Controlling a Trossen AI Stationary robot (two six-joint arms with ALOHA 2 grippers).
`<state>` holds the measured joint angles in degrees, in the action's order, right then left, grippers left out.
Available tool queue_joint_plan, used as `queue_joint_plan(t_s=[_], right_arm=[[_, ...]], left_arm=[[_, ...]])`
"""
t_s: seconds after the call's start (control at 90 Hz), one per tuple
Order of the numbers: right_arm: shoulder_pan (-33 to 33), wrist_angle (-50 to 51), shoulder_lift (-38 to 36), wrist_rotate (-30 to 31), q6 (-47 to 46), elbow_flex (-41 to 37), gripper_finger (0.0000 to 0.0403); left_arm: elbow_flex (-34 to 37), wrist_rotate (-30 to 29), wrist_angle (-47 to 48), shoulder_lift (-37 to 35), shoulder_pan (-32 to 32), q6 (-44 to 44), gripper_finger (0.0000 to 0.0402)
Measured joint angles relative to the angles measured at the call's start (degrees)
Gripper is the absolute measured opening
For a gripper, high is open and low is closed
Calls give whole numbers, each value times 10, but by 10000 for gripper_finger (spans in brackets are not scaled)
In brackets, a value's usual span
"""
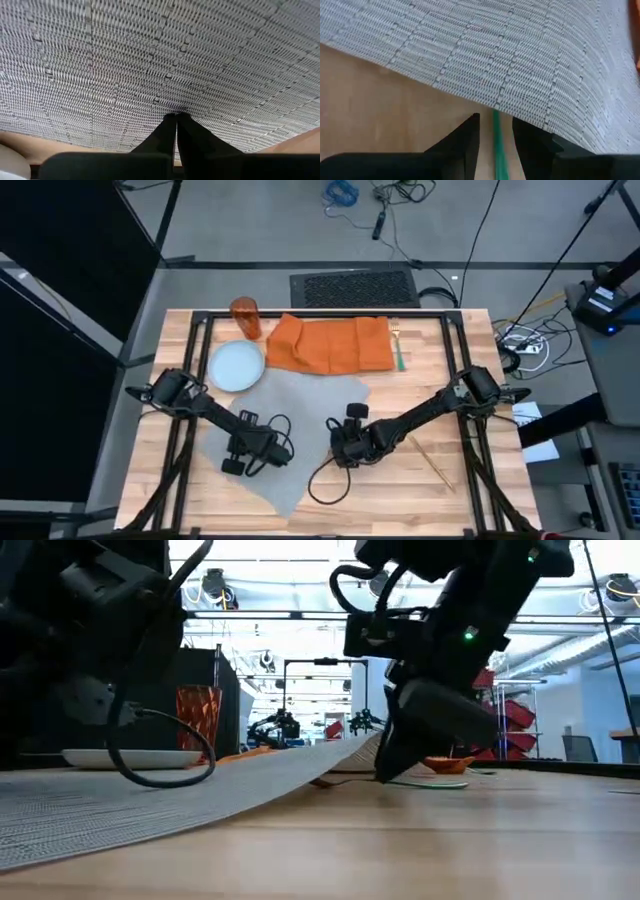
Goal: Set table place
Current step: Move the grey placemat
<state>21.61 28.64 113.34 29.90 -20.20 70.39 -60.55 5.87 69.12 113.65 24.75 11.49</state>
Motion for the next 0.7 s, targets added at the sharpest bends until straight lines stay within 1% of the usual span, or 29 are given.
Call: queue_joint_plan(t_s=[0.144, 0.289, 0.389, 0.578, 0.7], right_arm=[[0, 2, 0, 4, 8, 8, 122], [-7, -29, 0, -42, 30, 10, 147], [-16, -29, -1, -44, 34, 10, 159], [-37, -30, -1, -50, 51, 10, 161], [-53, -32, -2, -83, 72, 10, 160]], left_arm=[[0, 0, 0, 0, 0, 0, 0], [0, 1, 0, 0, 0, -2, 0], [0, 1, 0, 0, 0, -2, 0], [0, 2, 0, 0, 0, -2, 0], [0, 2, 0, 0, 0, -4, 0]])
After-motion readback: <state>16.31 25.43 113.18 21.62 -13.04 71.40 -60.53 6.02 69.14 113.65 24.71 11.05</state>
